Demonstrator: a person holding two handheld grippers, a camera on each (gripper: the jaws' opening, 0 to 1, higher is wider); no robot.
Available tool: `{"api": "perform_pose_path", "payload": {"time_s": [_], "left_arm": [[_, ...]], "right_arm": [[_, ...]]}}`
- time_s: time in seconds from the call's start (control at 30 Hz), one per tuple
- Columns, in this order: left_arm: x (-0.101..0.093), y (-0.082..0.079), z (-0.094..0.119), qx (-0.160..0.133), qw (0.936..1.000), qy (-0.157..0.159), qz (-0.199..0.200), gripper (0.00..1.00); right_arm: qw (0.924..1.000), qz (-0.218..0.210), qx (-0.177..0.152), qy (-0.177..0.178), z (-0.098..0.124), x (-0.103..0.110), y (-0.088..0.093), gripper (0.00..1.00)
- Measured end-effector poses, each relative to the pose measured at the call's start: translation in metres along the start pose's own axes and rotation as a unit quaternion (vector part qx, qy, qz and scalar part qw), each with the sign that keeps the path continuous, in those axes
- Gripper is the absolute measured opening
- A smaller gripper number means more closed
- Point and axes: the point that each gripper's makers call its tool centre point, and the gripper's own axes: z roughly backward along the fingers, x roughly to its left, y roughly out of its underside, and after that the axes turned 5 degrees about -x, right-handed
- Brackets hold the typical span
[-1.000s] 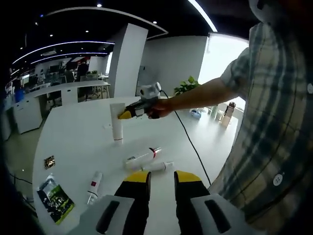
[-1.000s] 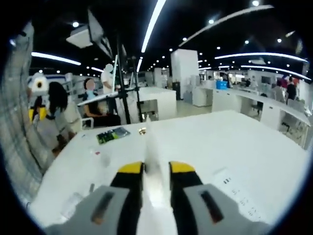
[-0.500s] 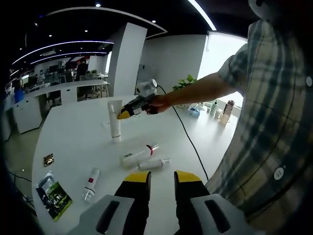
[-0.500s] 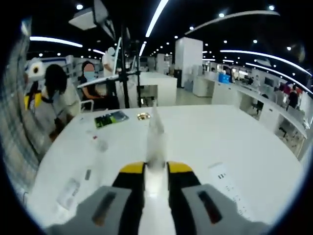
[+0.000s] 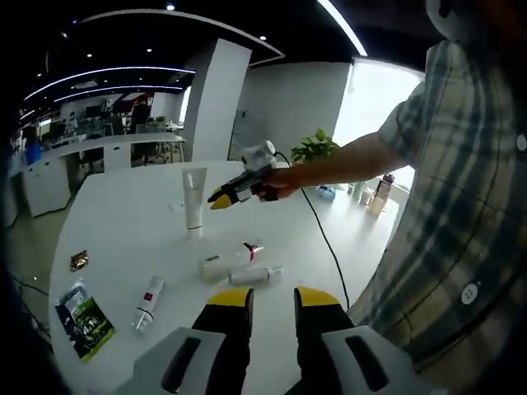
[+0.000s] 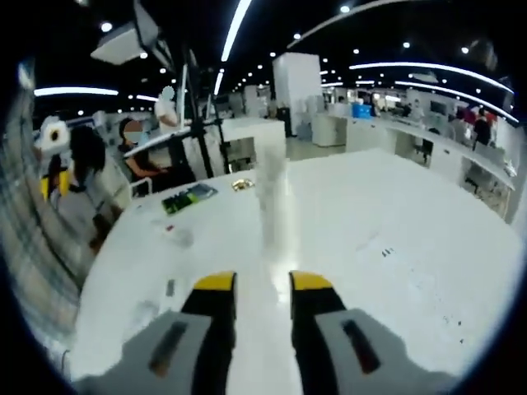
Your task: Arrange the skincare products in the storage area until every visible bottle or jar stands upright without overlapping.
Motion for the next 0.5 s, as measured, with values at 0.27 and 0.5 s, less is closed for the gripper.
{"api": "perform_pose_path", "payload": {"time_s": [0.27,0.5], "left_arm": [[0.003,0.004,-0.001,-0.020,0.9993,0.005,0.031,0.21],[-0.001,-0.013,-0.014,-0.049,0.9964,0.042,0.055,0.24]], "right_arm": [[0.9967,-0.076,0.012,0.025,0.021,0.044,0.035,0.34],[0.9948,-0.080,0.039,0.050,0.053,0.079,0.049,0.37]]}}
